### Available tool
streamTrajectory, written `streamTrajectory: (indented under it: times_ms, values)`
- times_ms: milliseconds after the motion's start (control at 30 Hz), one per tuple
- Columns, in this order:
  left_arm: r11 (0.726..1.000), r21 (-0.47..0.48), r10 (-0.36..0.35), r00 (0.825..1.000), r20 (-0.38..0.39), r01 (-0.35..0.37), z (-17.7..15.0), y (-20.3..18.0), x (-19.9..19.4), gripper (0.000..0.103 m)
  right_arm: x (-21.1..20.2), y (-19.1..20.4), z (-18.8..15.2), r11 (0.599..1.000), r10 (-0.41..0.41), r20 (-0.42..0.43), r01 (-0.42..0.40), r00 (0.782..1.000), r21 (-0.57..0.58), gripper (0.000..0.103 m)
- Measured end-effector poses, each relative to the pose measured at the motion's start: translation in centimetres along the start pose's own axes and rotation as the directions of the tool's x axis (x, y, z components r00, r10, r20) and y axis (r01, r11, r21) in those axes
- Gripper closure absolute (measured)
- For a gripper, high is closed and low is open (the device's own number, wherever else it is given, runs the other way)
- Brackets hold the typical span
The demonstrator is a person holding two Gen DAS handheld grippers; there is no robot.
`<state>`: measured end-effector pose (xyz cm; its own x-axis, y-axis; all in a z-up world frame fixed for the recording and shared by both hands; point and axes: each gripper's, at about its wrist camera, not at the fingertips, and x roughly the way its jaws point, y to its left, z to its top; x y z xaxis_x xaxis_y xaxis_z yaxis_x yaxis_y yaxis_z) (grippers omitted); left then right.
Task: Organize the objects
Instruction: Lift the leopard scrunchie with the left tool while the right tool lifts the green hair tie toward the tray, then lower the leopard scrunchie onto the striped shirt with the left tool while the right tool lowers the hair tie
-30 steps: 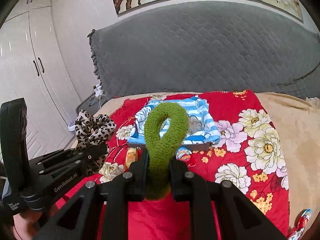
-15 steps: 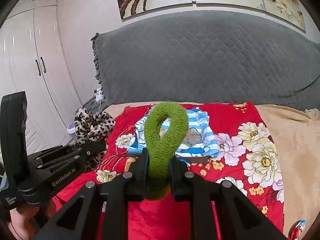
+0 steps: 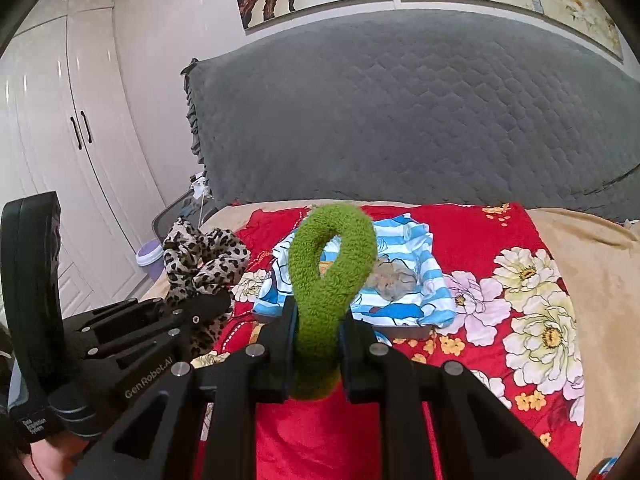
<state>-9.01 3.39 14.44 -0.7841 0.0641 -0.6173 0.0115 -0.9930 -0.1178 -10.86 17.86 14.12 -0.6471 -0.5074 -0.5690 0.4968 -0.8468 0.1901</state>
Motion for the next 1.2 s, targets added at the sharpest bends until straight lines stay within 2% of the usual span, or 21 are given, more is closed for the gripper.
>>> streamTrajectory:
  times_ms: [633,1200]
  values:
    - [1.0,-0.014,0.014,1.0,-0.015,-0.014,1.3,1.0,6.1,0.092,6.2,-0.2,1.5,0.999,0.028,-0.009,-0.028,1.0,-0.021,0.085]
    - [1.0,0.002,0.028,0.999,-0.047,-0.028,2.1,1.0,13.1,0.092,12.0,-3.7,1.9,1.0,-0.01,-0.023,0.01,1.0,0.015,0.085]
